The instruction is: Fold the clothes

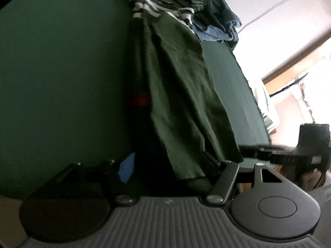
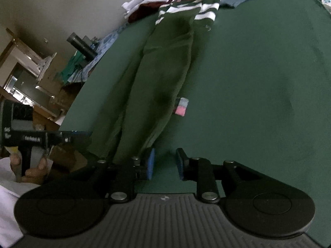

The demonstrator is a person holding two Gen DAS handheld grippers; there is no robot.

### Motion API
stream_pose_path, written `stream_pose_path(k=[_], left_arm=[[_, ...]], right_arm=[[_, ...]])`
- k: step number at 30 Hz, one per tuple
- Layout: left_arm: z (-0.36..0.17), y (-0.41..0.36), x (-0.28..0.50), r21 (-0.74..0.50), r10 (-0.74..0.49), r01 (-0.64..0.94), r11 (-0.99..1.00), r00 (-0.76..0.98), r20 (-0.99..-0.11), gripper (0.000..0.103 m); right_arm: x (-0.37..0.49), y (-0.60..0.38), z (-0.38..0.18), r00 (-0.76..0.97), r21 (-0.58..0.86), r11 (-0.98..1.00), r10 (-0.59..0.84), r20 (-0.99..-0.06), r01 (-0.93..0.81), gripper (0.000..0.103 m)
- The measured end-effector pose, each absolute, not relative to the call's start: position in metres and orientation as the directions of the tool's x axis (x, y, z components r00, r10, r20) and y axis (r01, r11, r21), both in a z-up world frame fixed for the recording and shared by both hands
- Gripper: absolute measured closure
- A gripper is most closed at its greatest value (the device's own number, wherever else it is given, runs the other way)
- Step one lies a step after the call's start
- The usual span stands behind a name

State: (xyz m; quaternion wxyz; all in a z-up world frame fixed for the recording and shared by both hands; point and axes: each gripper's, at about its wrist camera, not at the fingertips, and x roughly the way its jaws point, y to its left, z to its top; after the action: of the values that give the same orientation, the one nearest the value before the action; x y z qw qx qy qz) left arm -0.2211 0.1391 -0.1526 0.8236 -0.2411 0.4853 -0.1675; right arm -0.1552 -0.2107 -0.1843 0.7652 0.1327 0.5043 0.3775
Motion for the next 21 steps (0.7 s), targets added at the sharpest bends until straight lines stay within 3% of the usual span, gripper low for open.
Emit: stream_pose_path(k=[5,10,16,17,19,20,21], left_arm=[[-0.159,0.150,-0.213,-0.643,-0.585,0.021,0.766,0.438,-0.683,0.026],[-0.166,0.162,-0.206,-0.718,-0.656,-0.003,0.696,0.404,-0.638,0.026],[-0.170,0.162,-0.196,-0.757,-0.709,0.022,0.653,0.369,-0.601,0.015],[-0.170,0.160,-0.195,-0.758,-0.713,0.030,0.652,0.365,-0.599,0.017],[-0.170,0.155,-0.193,-0.744,-0.706,0.045,0.666,0.358,-0.611,0.026],[-0.171,0.152,-0.192,-0.732,-0.697,0.047,0.680,0.351,-0.625,0.047],[-0.173,0.150,-0.191,-0.720,-0.688,0.045,0.692,0.341,-0.640,0.073]], right_arm=[[-0.156,-0.213,-0.185,0.156,0.648,0.662,0.735,-0.660,-0.378,0.072],[-0.153,-0.234,-0.189,0.155,0.743,0.628,0.778,-0.609,-0.232,0.053],[-0.153,-0.218,-0.201,0.127,0.797,0.572,0.820,-0.557,-0.195,0.054],[-0.153,-0.217,-0.201,0.125,0.795,0.573,0.820,-0.559,-0.198,0.056],[-0.152,-0.216,-0.201,0.120,0.786,0.582,0.813,-0.570,-0.206,0.070],[-0.151,-0.216,-0.202,0.113,0.781,0.591,0.806,-0.581,-0.202,0.075],[-0.151,-0.217,-0.203,0.105,0.775,0.600,0.799,-0.592,-0.196,0.086]])
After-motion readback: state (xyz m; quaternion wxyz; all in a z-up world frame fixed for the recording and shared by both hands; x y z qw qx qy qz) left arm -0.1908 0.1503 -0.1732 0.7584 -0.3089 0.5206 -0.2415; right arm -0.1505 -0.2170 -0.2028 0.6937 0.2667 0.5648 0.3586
